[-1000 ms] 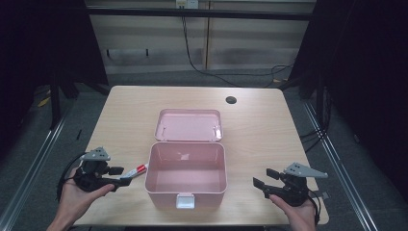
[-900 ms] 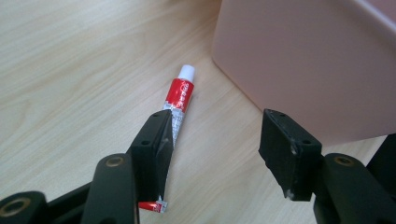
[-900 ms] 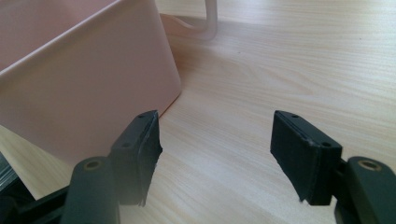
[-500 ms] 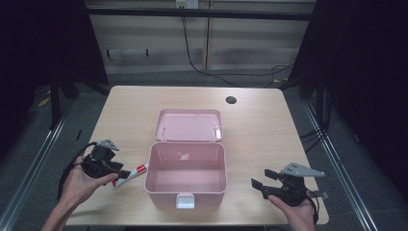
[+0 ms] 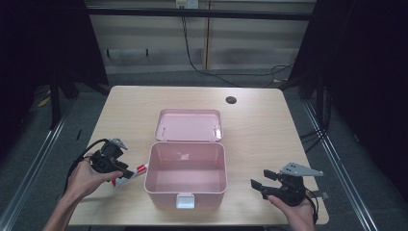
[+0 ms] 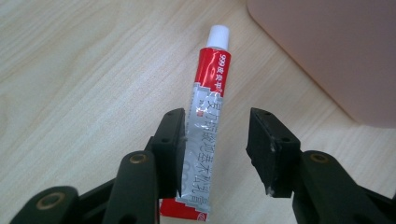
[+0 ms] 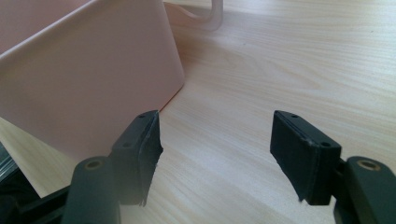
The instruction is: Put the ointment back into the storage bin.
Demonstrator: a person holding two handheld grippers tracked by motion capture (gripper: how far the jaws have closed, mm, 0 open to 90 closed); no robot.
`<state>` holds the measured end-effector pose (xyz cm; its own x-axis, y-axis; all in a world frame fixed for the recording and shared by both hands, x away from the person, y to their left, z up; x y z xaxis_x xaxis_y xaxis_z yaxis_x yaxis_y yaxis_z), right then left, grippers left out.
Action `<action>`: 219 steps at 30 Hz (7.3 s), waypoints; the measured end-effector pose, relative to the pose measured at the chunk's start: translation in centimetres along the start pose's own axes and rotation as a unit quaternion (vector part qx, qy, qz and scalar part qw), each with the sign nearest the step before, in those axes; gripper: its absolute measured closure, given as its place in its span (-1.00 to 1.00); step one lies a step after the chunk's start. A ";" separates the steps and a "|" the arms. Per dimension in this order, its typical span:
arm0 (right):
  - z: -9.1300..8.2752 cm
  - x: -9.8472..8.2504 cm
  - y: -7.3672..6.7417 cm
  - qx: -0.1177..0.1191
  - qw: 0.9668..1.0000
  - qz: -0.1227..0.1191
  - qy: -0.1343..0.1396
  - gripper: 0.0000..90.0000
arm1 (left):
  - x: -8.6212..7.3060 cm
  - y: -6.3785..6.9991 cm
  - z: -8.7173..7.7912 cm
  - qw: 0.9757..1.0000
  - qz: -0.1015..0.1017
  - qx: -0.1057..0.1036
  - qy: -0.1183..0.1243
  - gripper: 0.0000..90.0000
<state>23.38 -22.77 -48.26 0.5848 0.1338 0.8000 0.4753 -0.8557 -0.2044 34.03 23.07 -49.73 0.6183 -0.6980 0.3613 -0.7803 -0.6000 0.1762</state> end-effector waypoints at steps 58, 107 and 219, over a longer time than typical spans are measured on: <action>0.2 -0.1 0.1 0.001 1.000 -0.004 -0.008 -0.27 | 0.8 0.1 3.2 0.997 0.031 0.035 -0.065 0.58; 0.7 -0.3 0.0 0.007 1.000 -0.009 -0.027 -0.55 | -0.5 1.9 -2.4 0.999 0.001 -0.050 -0.012 0.58; 0.7 -0.3 0.0 0.022 0.999 0.003 -0.026 -0.63 | 11.6 14.0 -7.0 0.975 0.189 -0.106 -0.039 0.58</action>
<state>23.63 -22.45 -48.88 0.6197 0.1557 0.7692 0.4998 -0.8340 -0.2338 29.61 9.36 -36.70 0.2807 -0.8868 0.3672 -0.9507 -0.2045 0.2330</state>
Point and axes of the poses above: each handheld gripper's, and its own axes: z roughly forward along the jaws, x roughly out of its top, y roughly to its right, the point moved 6 cm from there along z, roughly forward along the jaws, and after that the axes turned 1 degree about -x, right-handed, at the moved point
